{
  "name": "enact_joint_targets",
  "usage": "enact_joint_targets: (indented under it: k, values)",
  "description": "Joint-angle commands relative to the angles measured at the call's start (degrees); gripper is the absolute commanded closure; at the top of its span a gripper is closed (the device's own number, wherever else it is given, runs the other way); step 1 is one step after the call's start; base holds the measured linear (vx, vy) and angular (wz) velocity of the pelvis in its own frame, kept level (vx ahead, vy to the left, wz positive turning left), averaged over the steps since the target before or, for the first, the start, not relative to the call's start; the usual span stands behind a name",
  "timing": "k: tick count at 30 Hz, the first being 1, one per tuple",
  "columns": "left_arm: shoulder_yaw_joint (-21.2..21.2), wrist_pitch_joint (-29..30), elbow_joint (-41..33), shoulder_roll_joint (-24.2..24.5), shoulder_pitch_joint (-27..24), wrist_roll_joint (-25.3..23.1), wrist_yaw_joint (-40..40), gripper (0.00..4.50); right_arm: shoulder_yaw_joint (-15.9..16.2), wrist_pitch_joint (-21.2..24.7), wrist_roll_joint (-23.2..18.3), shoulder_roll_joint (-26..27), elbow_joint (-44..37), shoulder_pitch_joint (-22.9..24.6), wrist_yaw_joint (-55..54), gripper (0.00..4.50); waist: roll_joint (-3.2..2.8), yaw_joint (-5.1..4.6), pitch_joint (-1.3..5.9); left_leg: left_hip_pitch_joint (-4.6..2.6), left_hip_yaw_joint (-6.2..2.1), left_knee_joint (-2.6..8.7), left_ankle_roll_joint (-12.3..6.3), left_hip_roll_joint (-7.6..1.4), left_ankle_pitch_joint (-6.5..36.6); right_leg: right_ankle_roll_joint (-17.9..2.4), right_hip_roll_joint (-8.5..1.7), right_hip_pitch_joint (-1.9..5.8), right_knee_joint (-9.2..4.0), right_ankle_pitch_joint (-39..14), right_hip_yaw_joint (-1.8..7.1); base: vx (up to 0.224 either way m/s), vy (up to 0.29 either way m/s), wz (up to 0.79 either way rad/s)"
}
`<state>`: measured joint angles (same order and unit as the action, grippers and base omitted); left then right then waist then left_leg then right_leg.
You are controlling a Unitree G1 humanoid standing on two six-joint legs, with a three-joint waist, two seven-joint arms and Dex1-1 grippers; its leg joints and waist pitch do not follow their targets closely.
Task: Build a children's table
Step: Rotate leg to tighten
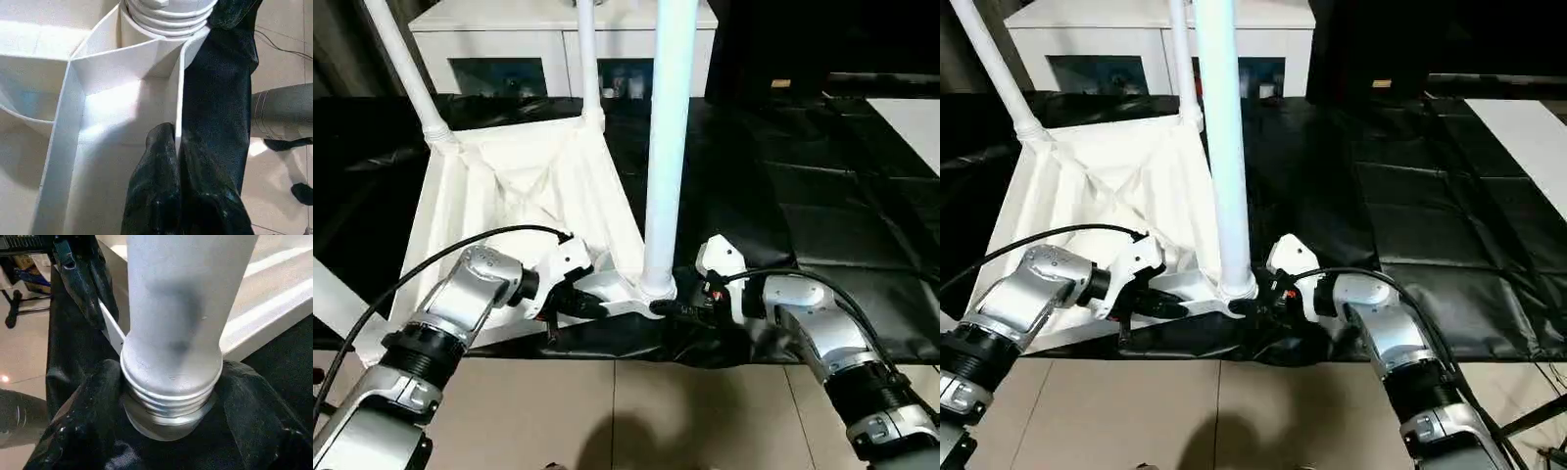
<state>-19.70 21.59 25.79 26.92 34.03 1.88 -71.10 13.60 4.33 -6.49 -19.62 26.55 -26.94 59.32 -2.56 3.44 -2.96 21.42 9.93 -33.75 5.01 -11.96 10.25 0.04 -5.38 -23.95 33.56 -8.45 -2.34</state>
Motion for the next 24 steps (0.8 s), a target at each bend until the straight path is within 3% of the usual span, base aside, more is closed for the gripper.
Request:
enact_joint_targets:
  k: [1,10,11,13,15,24]
  values:
    - [-0.66,0.29,-3.03,-1.0,0.17,1.9,-2.68,4.5,0.4,-0.29,-1.12,1.05,0.35,-1.31,1.3,1.63,0.5,-0.08,4.24,-0.58,0.53,3.85,-3.58,-0.34,11.24,-14.59,-1.54,3.3,-2.63,-9.93,1.05,0.0,0.0,0.0]
    - [-0.68,0.32,-3.16,-1.03,-0.03,1.77,-2.46,4.5,0.45,-1.55,-1.77,2.5,0.74,-1.24,3.11,1.76,0.51,-0.07,4.3,-0.54,0.52,3.75,-3.82,-0.31,10.85,-14.79,-1.49,3.34,-2.5,-9.48,0.99,0.0,0.0,0.0]
    - [-0.66,0.28,-3.16,-1.04,-0.04,1.74,-2.36,4.5,0.2,-1.01,-2.15,2.67,0.91,-1.4,3.23,1.44,0.58,-0.1,4.3,-0.54,0.54,3.74,-3.87,-0.3,10.87,-14.83,-1.46,3.32,-2.51,-9.44,0.99,0.0,0.0,0.0]
    - [-0.61,0.25,-3.2,-1.08,-0.09,1.65,-2.09,4.5,-0.36,-0.31,-2.66,3.1,1.38,-1.87,3.6,1.44,0.58,-0.09,4.27,-0.57,0.53,3.75,-3.87,-0.32,11.05,-14.75,-1.48,3.32,-2.53,-9.8,0.98,0.0,0.0,0.0]
    - [-0.62,0.28,-3.23,-1.08,-0.1,1.62,-2.05,4.5,-0.29,-0.95,-2.23,3.16,1.44,-1.98,3.34,1.09,0.57,-0.08,4.29,-0.59,0.56,3.7,-3.87,-0.29,11.12,-14.75,-1.49,3.29,-2.56,-10.07,1.0,0.0,0.0,0.0]
    - [-0.53,0.18,-3.0,-1.01,-0.09,1.36,-1.88,4.5,0.45,-2.69,-2.15,3.33,0.32,-1.4,6.04,1.06,0.84,0.04,4.14,-0.59,0.53,3.75,-3.32,-0.3,12.37,-13.86,-1.51,3.11,-2.72,-13.09,1.08,0.0,0.0,0.0]
